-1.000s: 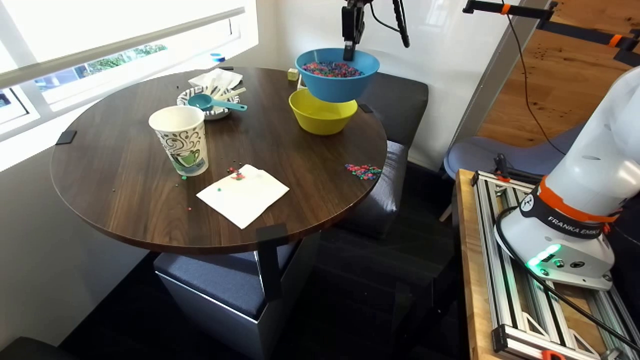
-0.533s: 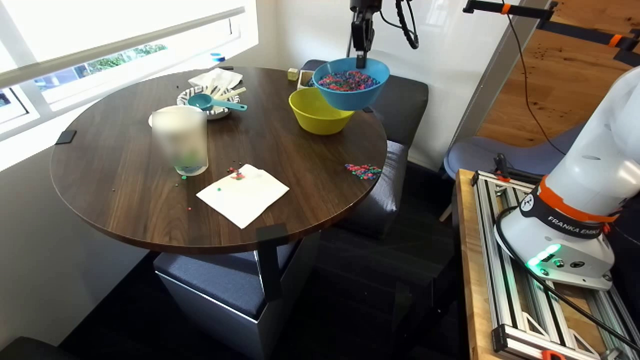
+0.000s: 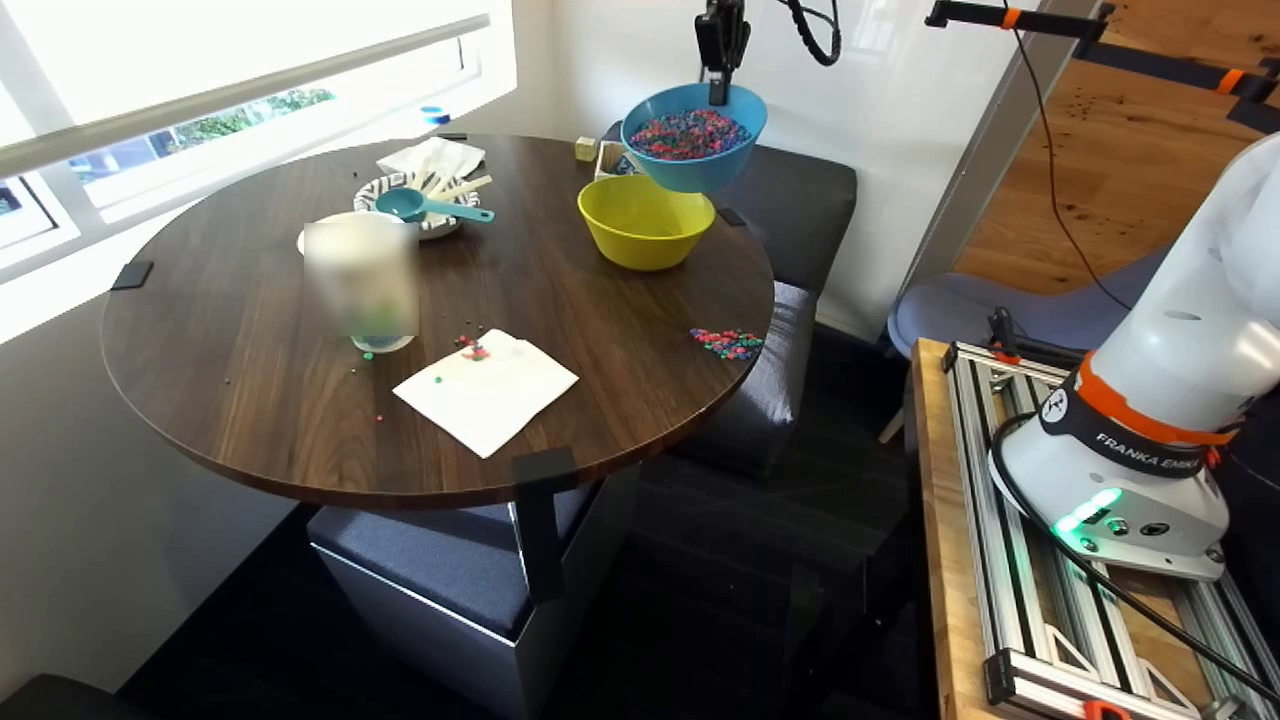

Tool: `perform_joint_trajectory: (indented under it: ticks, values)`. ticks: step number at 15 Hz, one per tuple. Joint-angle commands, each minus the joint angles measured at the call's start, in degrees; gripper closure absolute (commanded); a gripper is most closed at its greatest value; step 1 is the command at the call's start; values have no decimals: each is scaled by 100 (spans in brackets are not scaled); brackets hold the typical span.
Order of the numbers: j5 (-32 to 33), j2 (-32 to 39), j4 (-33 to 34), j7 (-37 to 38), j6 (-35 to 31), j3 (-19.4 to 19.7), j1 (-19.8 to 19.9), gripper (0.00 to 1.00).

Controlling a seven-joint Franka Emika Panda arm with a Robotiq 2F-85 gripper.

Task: Pour the content in the blue bowl into the yellow bowl

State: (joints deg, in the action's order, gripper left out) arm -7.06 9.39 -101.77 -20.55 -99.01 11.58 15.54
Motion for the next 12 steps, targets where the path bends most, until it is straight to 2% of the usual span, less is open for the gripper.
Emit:
perform_joint_trajectory:
  ticks: [1,12]
  values:
    - [569,-59,382,365,85,-15,-132,99]
    - [2032,5,557,832,169,-291,-634,99]
